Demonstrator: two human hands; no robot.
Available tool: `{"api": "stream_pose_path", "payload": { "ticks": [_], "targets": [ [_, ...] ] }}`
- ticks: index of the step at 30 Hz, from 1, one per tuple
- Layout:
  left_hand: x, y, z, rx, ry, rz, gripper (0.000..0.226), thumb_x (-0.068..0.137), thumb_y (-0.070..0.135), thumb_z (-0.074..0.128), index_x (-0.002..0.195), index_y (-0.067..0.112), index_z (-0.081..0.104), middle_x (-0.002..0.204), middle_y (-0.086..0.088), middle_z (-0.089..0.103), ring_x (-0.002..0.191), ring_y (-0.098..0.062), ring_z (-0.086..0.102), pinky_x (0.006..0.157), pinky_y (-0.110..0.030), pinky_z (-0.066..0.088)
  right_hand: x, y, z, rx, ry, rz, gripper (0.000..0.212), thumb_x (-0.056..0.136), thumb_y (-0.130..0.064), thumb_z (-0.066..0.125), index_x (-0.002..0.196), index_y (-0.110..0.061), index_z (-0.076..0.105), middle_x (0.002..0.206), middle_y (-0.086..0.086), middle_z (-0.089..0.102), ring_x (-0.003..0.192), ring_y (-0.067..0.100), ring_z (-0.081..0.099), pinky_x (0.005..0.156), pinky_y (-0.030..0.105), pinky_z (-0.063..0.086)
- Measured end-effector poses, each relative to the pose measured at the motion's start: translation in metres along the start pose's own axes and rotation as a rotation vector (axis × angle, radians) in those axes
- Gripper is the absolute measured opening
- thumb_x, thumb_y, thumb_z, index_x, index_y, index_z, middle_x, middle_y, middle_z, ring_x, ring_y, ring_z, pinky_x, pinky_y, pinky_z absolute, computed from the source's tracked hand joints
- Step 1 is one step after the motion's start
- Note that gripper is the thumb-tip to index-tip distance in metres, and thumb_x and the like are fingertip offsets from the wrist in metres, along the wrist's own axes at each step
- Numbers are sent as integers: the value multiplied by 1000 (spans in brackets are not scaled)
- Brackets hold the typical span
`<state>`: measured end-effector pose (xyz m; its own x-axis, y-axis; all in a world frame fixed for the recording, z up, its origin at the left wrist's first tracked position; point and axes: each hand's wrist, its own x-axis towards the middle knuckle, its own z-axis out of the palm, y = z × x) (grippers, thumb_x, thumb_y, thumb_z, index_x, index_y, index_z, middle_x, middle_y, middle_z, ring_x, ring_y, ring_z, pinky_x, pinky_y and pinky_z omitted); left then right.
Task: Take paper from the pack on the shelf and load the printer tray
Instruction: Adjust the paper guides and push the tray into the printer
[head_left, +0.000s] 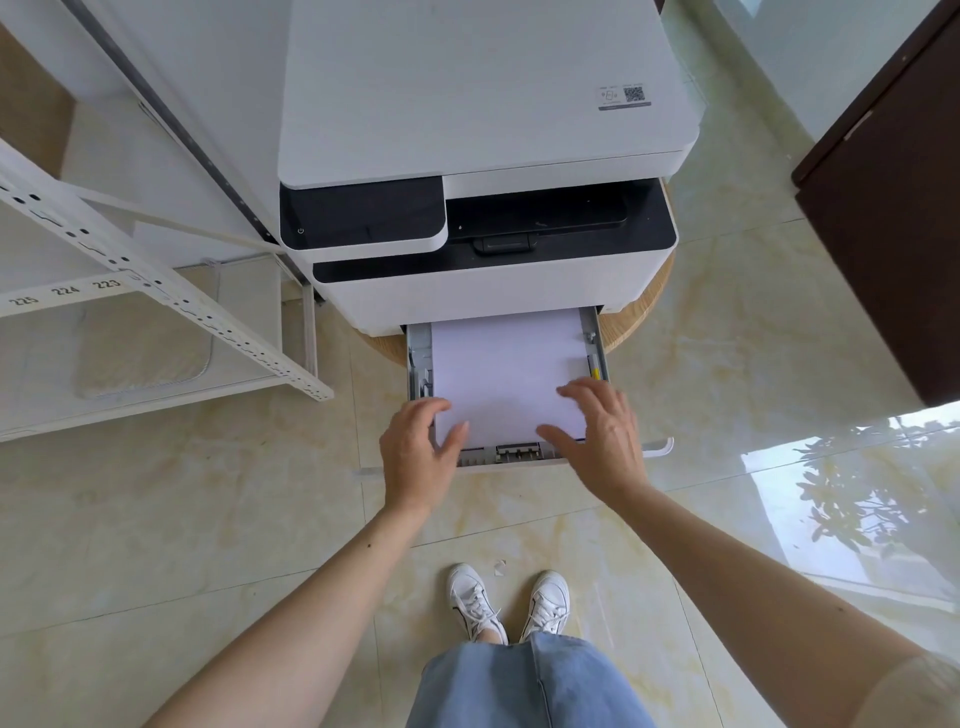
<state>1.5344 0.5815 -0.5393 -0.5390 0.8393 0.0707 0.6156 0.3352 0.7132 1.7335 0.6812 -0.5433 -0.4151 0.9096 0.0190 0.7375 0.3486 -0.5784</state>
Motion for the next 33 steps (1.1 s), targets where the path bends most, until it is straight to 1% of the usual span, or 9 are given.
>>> {"api": "stream_pose_path", "payload": {
  "ticks": [5, 8, 13, 18, 22, 25, 29, 31, 33],
  "targets": [
    [20, -13, 1, 46, -42, -218, 57, 89, 22, 66, 139, 5, 46, 145, -15, 44, 136, -31, 35, 109, -33, 28, 18, 15, -4, -5, 54, 251, 72, 83, -46, 66, 140, -13, 37, 143, 10, 43, 125, 31, 39, 103, 45, 35],
    [29, -22, 6, 19, -101, -307, 62, 95, 28, 57, 148, 7, 32, 154, -11, 35, 143, -25, 29, 115, -35, 25, 26, 24, -1, 100, 30, 382, 62, 87, -36, 65, 139, -13, 41, 141, 9, 46, 127, 30, 43, 99, 42, 39],
    [32, -22, 16, -22, 2, -334, 37, 91, 16, 62, 125, 2, 57, 125, -14, 63, 114, -29, 59, 93, -26, 40, 31, 34, 5, 173, 77, 448, 25, 85, -23, 68, 107, -12, 67, 104, 11, 67, 96, 29, 61, 80, 34, 48],
    [31, -23, 17, -39, 46, -342, 15, 86, 19, 66, 83, 4, 66, 75, -8, 66, 65, -29, 61, 62, -31, 48, 34, 37, 9, 186, 75, 432, 15, 83, -19, 66, 74, -7, 64, 70, 5, 58, 67, 25, 51, 57, 31, 38],
    [32, -25, 17, -110, 56, -364, 34, 85, 9, 64, 60, 26, 50, 64, 4, 56, 64, -21, 50, 69, -28, 44, 35, 39, 9, 187, 73, 416, 23, 83, -17, 63, 68, -1, 55, 58, 6, 44, 58, 22, 35, 50, 32, 24],
    [32, -29, 17, -154, 50, -359, 11, 87, 8, 64, 81, 0, 69, 80, -11, 69, 73, -21, 58, 72, -25, 48, 35, 37, 9, 212, 86, 417, 20, 83, -15, 63, 70, -1, 58, 61, 3, 45, 60, 22, 37, 50, 32, 26],
    [32, -33, 19, -188, 67, -359, 17, 86, 7, 65, 98, -4, 71, 77, 26, 56, 67, 3, 54, 64, 3, 37, 36, 37, 9, 228, 88, 418, 16, 83, -15, 64, 73, -2, 62, 70, 7, 55, 64, 24, 43, 53, 32, 31],
    [32, -35, 19, -226, 62, -373, 22, 87, 7, 65, 106, -2, 71, 90, 24, 60, 77, 9, 56, 72, 2, 36, 36, 37, 10, 227, 87, 418, 17, 82, -14, 62, 71, -1, 60, 68, 4, 53, 65, 25, 43, 54, 34, 30],
    [33, -38, 19, -271, 44, -403, 30, 88, 8, 65, 116, -1, 67, 113, 7, 65, 99, -4, 61, 86, -11, 42, 36, 37, 10, 226, 84, 414, 19, 81, -13, 60, 67, -1, 55, 64, 0, 47, 63, 24, 40, 53, 34, 28]
  ]
}}
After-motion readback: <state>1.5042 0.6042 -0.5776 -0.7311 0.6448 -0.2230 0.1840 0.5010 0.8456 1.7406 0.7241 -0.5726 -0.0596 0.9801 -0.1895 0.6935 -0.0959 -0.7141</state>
